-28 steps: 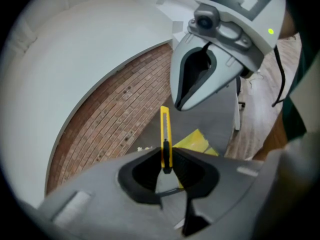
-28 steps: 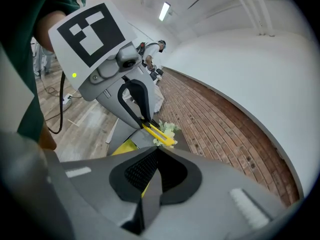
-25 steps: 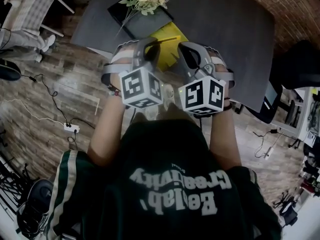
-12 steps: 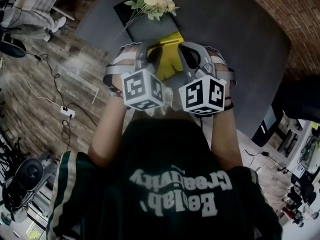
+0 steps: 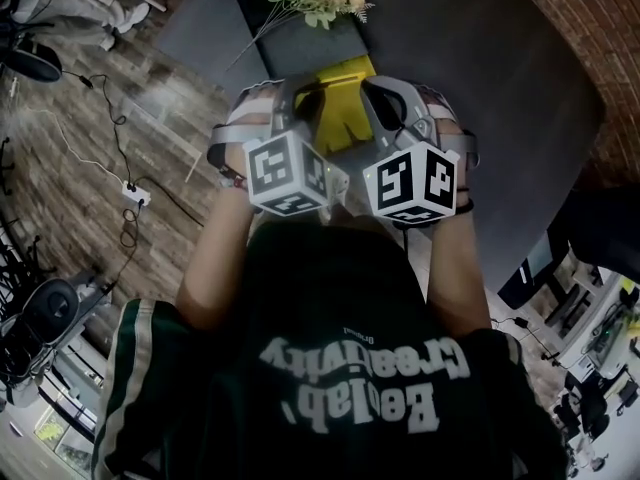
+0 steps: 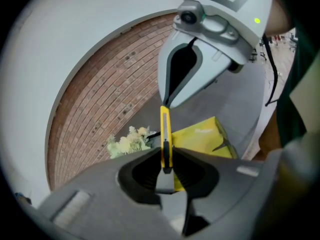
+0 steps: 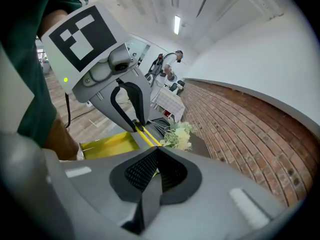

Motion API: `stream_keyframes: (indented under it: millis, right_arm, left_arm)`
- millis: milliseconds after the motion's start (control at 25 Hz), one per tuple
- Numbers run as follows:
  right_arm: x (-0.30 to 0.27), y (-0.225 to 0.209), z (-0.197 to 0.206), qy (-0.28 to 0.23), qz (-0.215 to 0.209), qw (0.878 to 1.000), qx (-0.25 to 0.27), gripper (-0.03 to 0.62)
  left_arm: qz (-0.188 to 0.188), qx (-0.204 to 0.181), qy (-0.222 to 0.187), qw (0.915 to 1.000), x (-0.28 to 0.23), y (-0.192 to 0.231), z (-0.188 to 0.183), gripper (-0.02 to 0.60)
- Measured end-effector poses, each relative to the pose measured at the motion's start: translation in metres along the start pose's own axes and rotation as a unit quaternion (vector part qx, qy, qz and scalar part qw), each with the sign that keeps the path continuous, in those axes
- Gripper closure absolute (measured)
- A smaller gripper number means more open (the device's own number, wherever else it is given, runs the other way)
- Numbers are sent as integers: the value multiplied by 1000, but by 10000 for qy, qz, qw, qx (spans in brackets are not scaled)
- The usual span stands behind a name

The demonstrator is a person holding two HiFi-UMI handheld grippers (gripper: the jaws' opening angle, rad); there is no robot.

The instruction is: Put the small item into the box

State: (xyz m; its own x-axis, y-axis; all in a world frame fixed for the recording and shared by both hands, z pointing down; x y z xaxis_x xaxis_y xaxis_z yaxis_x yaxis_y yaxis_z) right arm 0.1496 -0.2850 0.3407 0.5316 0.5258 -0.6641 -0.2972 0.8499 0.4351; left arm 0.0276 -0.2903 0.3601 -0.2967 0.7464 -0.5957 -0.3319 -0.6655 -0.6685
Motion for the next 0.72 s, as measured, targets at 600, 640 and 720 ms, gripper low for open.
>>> stream_keyframes:
  millis: [600, 640, 720]
  right_arm:
    - [-54, 4, 29, 263, -580, 9978, -165, 588]
    - [-58, 5, 32, 291, -614, 9975, -196, 588]
    - [-65, 6, 38, 335, -673, 9968, -263, 588]
  left_arm:
    - [471, 234, 368, 9979, -50, -19, 39, 512]
    - [507, 241, 387, 9977, -54, -21, 41, 513]
    - [585, 250, 413, 9971, -61, -25, 46, 512]
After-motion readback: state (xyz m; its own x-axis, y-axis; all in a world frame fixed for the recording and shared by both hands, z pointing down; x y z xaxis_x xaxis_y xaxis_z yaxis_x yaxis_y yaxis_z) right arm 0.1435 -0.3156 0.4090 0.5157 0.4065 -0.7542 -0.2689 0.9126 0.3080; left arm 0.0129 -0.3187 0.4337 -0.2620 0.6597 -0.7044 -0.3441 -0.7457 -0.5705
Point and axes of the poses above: the fingertips, and each gripper's own axes: x backward along the fingers, y to its left, z out of its underside, the point moved 10 cm from there along x, backward along the fingers, and after that the axes turned 10 degrees about -z, right-handed, at the moved point
